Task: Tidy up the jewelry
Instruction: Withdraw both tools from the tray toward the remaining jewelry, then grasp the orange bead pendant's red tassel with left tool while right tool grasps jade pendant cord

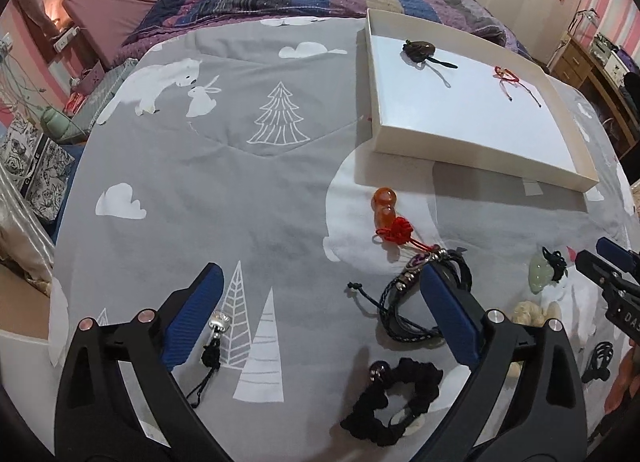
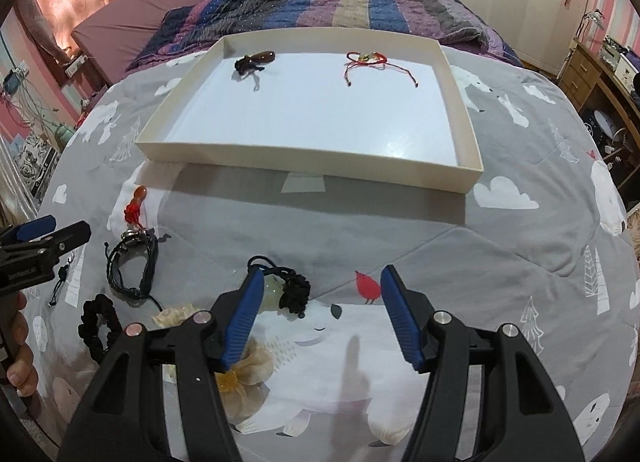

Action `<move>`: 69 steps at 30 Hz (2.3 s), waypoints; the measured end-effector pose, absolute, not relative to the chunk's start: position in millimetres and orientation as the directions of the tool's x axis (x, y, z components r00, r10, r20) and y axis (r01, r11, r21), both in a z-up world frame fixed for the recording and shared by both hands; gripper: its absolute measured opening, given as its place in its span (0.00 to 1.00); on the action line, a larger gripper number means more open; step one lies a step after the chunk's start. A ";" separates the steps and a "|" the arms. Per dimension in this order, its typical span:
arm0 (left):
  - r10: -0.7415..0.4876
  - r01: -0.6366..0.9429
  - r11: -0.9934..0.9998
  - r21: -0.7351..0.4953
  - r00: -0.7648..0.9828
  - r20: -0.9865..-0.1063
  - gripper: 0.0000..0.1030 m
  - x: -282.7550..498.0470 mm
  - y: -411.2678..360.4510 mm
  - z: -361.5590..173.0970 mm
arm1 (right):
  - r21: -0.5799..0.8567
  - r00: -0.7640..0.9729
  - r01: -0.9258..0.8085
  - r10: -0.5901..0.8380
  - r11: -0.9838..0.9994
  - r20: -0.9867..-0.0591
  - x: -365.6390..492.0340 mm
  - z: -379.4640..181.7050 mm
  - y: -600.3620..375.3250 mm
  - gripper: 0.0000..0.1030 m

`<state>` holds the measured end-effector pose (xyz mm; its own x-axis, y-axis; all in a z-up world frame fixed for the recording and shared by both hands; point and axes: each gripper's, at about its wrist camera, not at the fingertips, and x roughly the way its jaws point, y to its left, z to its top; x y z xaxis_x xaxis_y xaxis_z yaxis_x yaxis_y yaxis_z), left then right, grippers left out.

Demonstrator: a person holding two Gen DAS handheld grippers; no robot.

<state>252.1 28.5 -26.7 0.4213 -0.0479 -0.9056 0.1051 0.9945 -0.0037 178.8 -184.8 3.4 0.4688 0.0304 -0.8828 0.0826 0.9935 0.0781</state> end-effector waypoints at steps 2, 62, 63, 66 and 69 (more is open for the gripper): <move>-0.054 0.103 0.995 -0.012 0.417 -0.907 0.95 255.8 27.3 -27.8 | 0.079 0.464 0.080 0.033 0.994 -0.885 179.8 2.6 -183.1 0.59; -0.118 0.153 0.986 -0.071 0.326 -0.938 0.07 294.2 -0.5 -62.8 | 0.188 0.400 0.048 0.154 0.981 -0.904 193.7 -25.6 -178.7 0.18; -0.119 0.154 0.985 -0.071 0.327 -0.937 0.07 293.7 -0.6 -62.4 | 0.186 0.399 0.054 0.150 0.981 -0.905 194.0 -26.4 -180.4 0.13; -0.115 0.155 0.986 -0.066 0.335 -0.935 0.07 292.8 -0.1 -60.2 | 0.186 0.395 0.054 0.150 0.981 -0.906 194.9 -30.2 -184.0 0.13; -0.109 0.150 0.987 -0.060 0.345 -0.932 0.06 292.0 0.9 -56.6 | 0.181 0.410 0.057 0.143 0.982 -0.901 195.0 -28.6 -185.7 0.11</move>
<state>292.0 0.9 -56.6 0.3450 -0.1094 -0.9322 0.1498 0.9869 -0.0604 195.0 -185.7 -28.6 0.4100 0.1426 -0.9009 0.0573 0.9817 0.1815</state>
